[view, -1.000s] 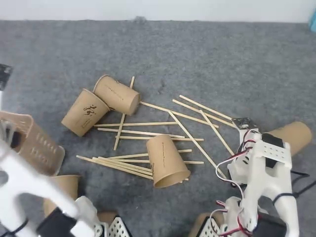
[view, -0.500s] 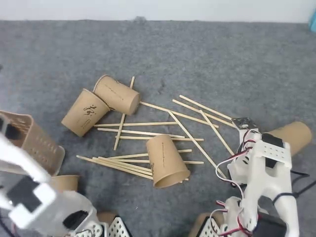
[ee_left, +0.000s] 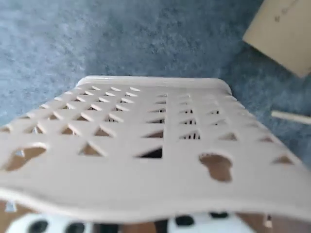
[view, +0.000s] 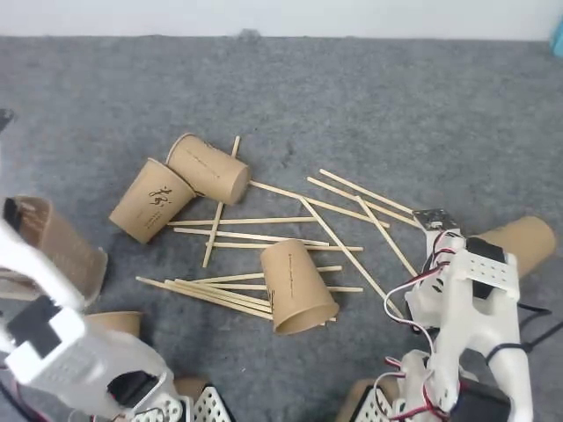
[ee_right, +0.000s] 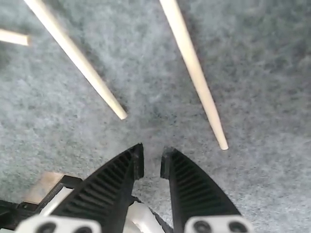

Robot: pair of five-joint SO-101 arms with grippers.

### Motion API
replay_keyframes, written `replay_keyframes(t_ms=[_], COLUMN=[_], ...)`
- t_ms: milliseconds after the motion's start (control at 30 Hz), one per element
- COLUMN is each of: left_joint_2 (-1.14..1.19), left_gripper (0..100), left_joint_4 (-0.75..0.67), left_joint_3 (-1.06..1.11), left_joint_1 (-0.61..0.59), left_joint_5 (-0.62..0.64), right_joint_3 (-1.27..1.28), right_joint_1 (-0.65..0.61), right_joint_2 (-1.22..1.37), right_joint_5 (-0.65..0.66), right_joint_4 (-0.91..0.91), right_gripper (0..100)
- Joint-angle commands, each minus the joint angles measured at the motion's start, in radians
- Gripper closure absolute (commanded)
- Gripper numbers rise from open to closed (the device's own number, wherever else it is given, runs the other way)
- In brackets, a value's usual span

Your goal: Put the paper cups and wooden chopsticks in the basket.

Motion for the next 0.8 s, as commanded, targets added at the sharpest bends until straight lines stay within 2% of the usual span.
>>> replay_keyframes(t_ms=[0,367,767], left_joint_2=[-0.114,-0.118,-0.117], left_gripper=[99,99,99], left_joint_4=[0.008,0.012,-0.023], left_joint_3=[-0.104,-0.317,-0.283], left_joint_1=[0.02,0.041,0.078], left_joint_5=[0.077,0.273,0.313], right_joint_3=[-0.002,-0.002,0.0], right_joint_1=[0.012,0.012,0.012], right_joint_2=[-0.031,-0.031,-0.031], right_joint_5=[0.015,0.017,0.02], right_joint_4=[0.001,0.001,0.002], right_gripper=[92.9,92.9,92.9])
